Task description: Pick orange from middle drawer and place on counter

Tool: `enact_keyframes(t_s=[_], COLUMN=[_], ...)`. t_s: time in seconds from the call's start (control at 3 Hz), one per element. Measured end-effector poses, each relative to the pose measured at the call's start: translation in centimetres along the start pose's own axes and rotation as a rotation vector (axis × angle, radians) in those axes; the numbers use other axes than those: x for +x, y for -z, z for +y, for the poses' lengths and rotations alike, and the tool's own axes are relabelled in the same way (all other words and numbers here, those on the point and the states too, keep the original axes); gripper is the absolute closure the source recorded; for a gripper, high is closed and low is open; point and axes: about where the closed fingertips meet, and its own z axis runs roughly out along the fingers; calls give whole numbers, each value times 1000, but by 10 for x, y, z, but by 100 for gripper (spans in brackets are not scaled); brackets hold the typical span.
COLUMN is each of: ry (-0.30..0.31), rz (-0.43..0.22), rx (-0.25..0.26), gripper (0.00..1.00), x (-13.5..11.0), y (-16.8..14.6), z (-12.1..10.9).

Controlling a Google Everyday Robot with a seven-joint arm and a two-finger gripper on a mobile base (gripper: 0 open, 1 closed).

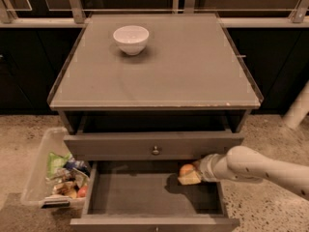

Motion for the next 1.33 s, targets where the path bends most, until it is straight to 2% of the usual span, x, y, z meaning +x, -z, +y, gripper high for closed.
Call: enact_keyframes(t_s=[0.67, 1.0, 1.33], ry=[0, -65, -155], rz=[0, -9, 5], rx=[0, 19, 12], gripper=[100, 100, 100], x=[2, 24, 56], y=[-2, -9, -25], z=[0, 9, 16])
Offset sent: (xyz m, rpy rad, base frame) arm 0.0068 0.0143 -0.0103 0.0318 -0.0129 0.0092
